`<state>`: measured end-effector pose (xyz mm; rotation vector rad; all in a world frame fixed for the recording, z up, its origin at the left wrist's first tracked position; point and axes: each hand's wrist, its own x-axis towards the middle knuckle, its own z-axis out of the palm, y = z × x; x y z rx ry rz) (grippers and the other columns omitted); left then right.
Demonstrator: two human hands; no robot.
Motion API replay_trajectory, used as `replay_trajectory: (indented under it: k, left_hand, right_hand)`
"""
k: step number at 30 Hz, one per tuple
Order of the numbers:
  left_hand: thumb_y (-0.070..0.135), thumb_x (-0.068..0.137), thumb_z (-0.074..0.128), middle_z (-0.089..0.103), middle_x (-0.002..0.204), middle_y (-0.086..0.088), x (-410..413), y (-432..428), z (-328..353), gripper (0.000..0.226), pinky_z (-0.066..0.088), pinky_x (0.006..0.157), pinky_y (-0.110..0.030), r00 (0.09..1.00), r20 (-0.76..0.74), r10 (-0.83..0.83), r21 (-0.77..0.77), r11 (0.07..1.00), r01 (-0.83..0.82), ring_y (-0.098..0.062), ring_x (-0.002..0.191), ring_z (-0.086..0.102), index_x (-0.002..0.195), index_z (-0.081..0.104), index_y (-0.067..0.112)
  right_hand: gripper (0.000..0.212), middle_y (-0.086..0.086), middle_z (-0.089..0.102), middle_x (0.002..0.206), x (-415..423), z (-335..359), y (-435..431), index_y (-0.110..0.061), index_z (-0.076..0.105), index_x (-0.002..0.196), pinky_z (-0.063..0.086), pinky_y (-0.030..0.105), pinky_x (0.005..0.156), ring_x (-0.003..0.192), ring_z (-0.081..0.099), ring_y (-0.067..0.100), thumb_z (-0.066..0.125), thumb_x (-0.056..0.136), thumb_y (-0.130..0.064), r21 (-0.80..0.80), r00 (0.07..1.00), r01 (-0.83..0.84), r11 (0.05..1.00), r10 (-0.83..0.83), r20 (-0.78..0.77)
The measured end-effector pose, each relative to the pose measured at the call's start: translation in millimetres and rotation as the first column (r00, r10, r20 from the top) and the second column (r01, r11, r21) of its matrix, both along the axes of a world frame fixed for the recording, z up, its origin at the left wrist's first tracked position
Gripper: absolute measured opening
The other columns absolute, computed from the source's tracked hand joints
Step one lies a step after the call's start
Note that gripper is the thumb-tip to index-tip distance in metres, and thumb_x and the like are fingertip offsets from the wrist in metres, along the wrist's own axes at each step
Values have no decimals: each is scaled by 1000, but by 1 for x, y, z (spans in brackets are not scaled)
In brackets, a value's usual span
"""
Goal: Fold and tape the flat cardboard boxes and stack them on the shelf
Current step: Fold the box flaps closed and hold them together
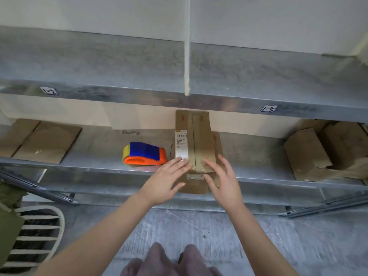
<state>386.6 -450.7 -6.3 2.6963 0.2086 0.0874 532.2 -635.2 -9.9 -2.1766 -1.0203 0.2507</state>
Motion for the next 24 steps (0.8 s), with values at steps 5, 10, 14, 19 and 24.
replay_trajectory:
  k: [5,10,14,19,24]
  left_hand:
    - [34,101,45,19,157,17,8,-13,-3,51,0,118,-18,994,71,82,-109,991,-74,0,145,1,149,32,29]
    - [24,93,63,39,146,6,4,-25,-4,63,34,110,-27,883,60,466,-343,840,-420,-11,131,40,148,33,26]
    - [20,97,55,63,125,-6,11,-44,-9,75,45,92,-28,845,-98,526,-392,760,-519,-21,111,61,154,8,34]
    - [18,98,53,63,124,-9,14,-57,-13,83,46,96,-35,797,-121,592,-579,610,-541,-26,112,59,151,-7,41]
    - [21,88,69,58,126,20,19,-40,-16,73,40,97,-20,766,-58,640,-617,580,-532,-8,121,56,146,29,42]
  right_hand:
    - [43,-15,25,156,-1,-2,-3,-43,53,133,47,9,81,100,59,15,63,92,-37,-43,1000,-16,999,14,-28]
    - [59,-7,54,138,10,1,-4,-40,41,143,44,15,95,111,60,6,67,91,-29,18,979,70,997,-65,-196]
    - [76,6,72,110,3,-9,2,-34,20,153,52,26,81,92,69,19,64,93,-25,-115,948,159,981,-185,-261]
    - [89,-20,63,122,5,-18,-4,-45,17,151,47,8,85,115,61,8,69,87,-11,-28,862,144,989,-139,-488]
    - [85,-23,52,125,27,-9,-7,-37,26,151,37,0,91,115,50,-12,74,85,-15,14,814,110,994,-82,-575]
